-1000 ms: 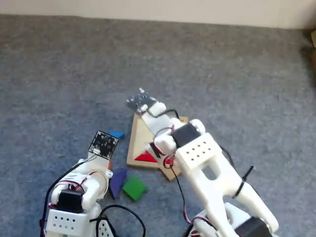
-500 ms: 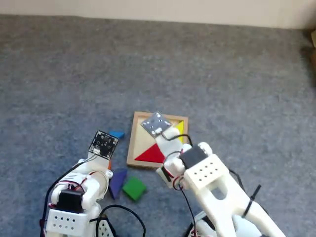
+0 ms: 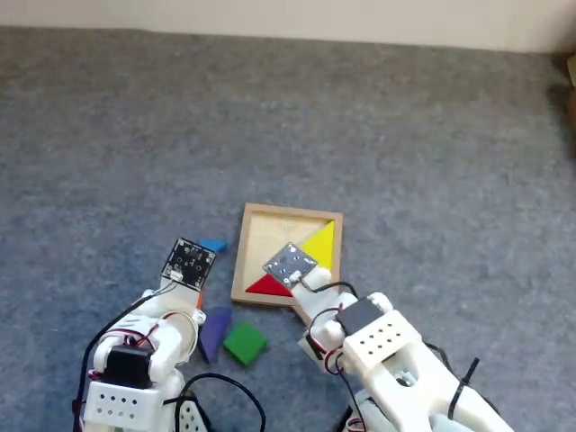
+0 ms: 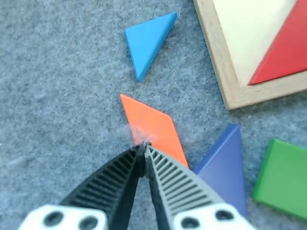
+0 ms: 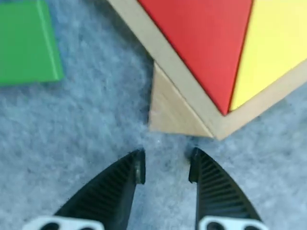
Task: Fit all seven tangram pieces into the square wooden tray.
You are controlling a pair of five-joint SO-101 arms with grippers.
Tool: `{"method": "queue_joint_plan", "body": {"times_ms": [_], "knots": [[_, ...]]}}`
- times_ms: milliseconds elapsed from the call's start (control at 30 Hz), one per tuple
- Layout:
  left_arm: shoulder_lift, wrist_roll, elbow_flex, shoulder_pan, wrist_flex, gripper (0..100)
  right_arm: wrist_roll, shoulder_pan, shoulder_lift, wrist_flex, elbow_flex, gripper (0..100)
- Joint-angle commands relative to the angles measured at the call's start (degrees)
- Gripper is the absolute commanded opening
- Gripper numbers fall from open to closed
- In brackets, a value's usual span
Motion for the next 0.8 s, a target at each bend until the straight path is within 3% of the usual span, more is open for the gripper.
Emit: {"method": "queue_joint_plan", "body": {"times_ms": [0, 433, 767], "knots": [[-1.8, -0.5, 1.1, -0.7, 0.2, 0, 0.9, 0.7, -1.5, -2.2, 0.1, 15.9], [-1.8, -0.5, 1.1, -0.7, 0.2, 0, 0.5, 0.9, -2.0, -1.5, -0.1, 15.9], [-1.8, -0.5, 1.1, -0.7, 0.2, 0, 0.8, -2.6, -2.1, 7.5, -8.8, 16.4]]}}
